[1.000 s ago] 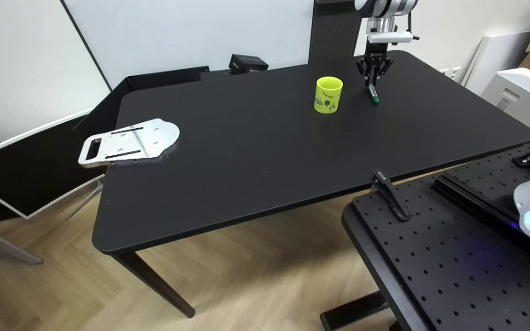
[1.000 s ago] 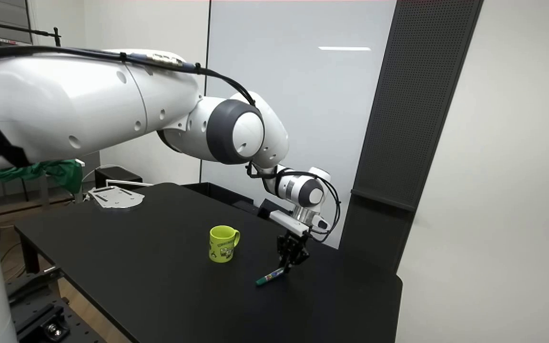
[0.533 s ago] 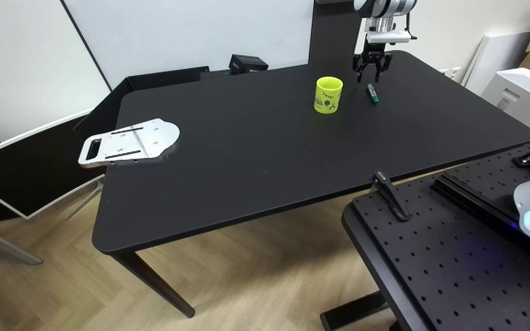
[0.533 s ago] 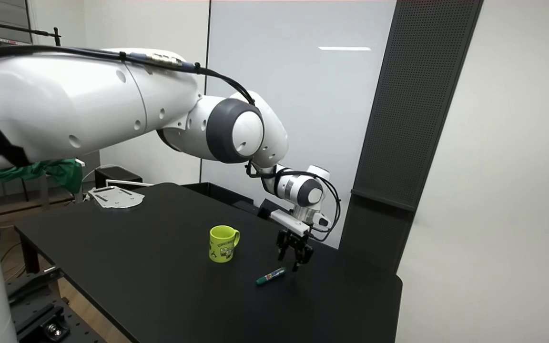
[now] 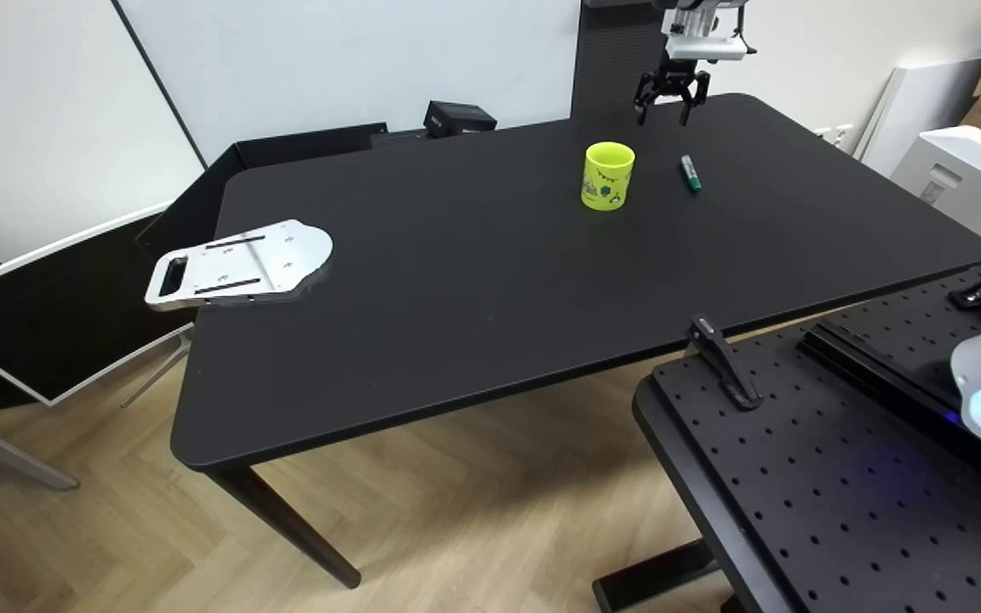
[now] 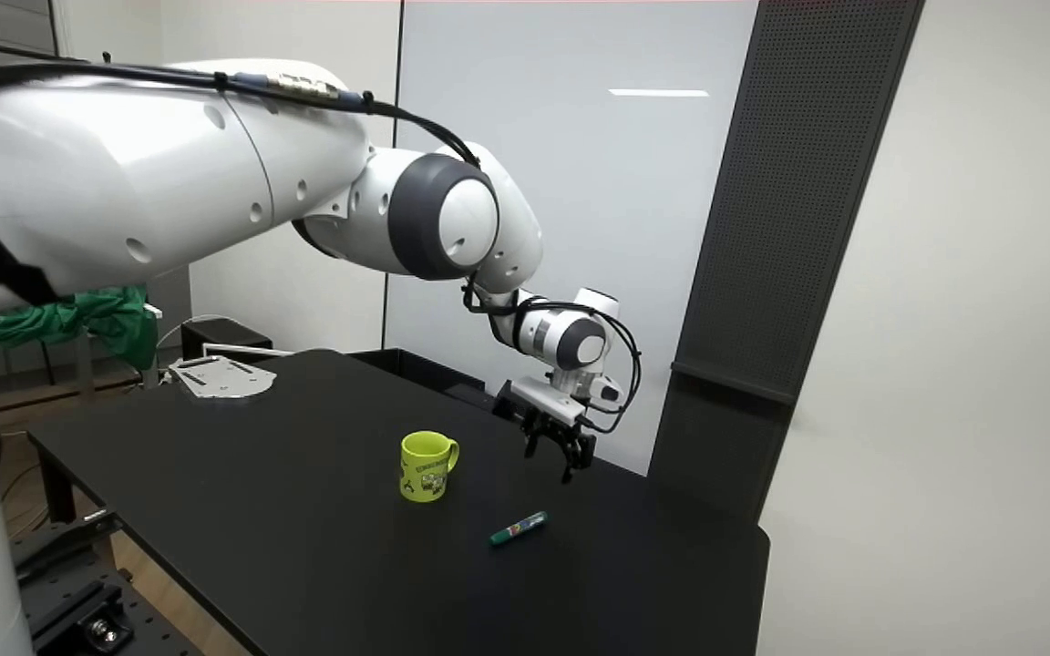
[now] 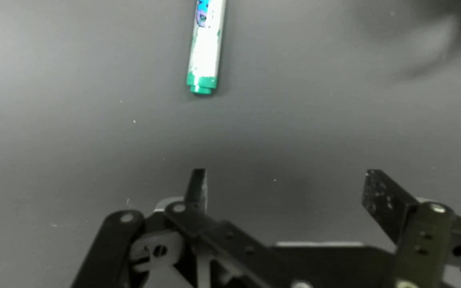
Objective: Place the marker on the table
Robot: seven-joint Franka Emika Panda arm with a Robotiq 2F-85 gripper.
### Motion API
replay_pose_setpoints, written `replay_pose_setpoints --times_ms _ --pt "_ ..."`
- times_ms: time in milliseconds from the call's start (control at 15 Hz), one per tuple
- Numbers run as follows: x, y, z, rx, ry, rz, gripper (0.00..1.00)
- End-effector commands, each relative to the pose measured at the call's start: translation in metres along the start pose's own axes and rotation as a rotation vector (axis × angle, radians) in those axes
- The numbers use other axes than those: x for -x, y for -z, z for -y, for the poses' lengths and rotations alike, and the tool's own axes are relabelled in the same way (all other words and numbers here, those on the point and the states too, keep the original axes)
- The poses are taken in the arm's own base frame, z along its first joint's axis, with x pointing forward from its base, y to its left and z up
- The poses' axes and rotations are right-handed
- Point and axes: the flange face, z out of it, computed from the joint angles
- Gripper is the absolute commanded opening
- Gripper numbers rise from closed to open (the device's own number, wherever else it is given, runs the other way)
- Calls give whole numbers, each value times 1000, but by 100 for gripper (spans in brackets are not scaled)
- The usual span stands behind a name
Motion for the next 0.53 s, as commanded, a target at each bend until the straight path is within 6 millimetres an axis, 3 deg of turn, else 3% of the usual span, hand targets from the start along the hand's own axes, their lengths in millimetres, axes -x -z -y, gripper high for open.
replay_pose_setpoints --times_ms 0,133,200,467 --pt "14 21 12 -24 32 -25 100" --pt "20 24 16 -16 50 -15 100" --pt "6 13 13 -16 35 -25 100" --pt "13 16 16 -18 45 -15 100"
